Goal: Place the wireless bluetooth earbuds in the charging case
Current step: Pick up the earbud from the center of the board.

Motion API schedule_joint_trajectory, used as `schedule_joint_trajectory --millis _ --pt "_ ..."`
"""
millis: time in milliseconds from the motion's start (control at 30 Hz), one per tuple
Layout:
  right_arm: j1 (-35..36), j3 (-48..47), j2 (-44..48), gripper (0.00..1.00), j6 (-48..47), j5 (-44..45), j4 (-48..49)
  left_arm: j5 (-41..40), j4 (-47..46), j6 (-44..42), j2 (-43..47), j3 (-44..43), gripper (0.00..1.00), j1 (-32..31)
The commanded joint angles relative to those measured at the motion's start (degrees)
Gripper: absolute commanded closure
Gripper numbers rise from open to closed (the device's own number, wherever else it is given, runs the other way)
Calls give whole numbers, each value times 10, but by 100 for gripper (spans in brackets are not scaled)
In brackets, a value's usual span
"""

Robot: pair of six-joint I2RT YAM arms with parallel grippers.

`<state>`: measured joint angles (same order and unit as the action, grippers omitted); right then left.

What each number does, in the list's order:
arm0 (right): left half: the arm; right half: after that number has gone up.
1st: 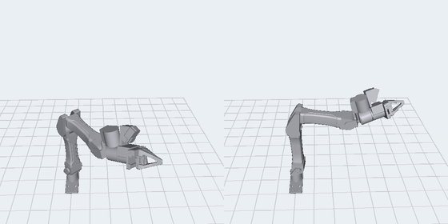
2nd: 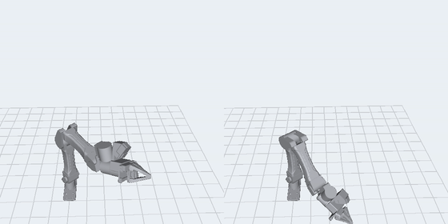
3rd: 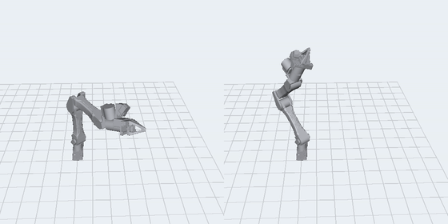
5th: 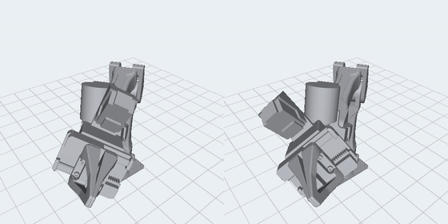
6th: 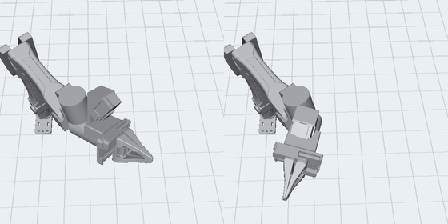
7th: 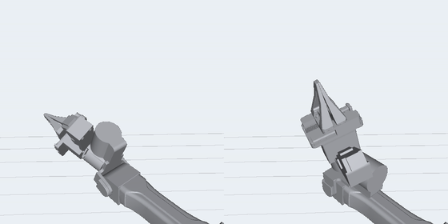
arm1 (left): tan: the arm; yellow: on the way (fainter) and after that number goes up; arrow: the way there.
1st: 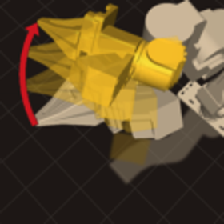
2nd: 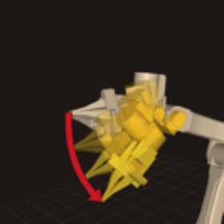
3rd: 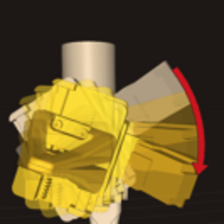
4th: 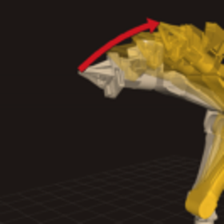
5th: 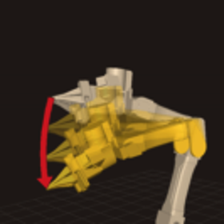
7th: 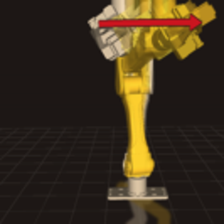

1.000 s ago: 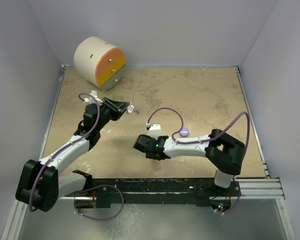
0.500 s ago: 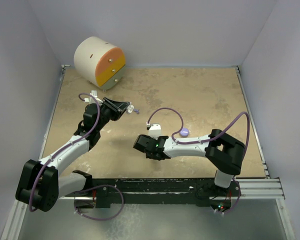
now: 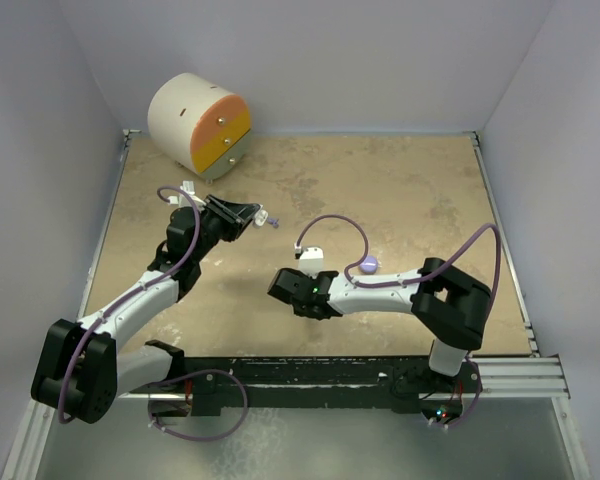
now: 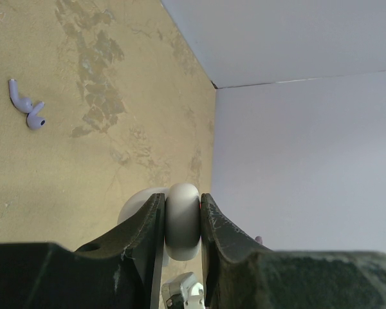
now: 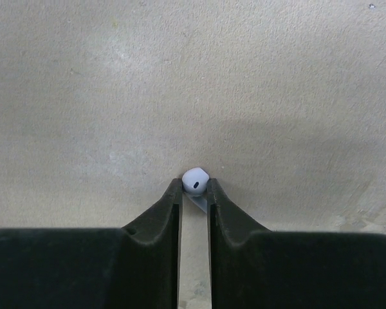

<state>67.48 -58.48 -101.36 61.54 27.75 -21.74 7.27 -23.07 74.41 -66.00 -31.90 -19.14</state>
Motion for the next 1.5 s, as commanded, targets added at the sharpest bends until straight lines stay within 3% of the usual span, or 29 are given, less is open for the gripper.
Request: schedule_joint_trajectory --millis 0,300,633,833,1167,1467 --pt "-1 37 -67 85 26 -72 4 4 -28 -2 7 -10 100 4" --pt "-10 -30 -2 99 4 -14 -2 3 -27 -2 9 -15 100 10" --pt "-86 -47 77 100 -109 1 164 41 -66 36 -8 -23 100 55" --pt "-125 -40 100 100 -208 0 304 48 -71 43 -14 -40 100 72" --pt "-210 29 123 100 -342 -112 619 48 -118 85 -41 -41 100 78" --pt "-248 102 123 100 -366 -229 829 39 -215 166 -76 -13 100 80"
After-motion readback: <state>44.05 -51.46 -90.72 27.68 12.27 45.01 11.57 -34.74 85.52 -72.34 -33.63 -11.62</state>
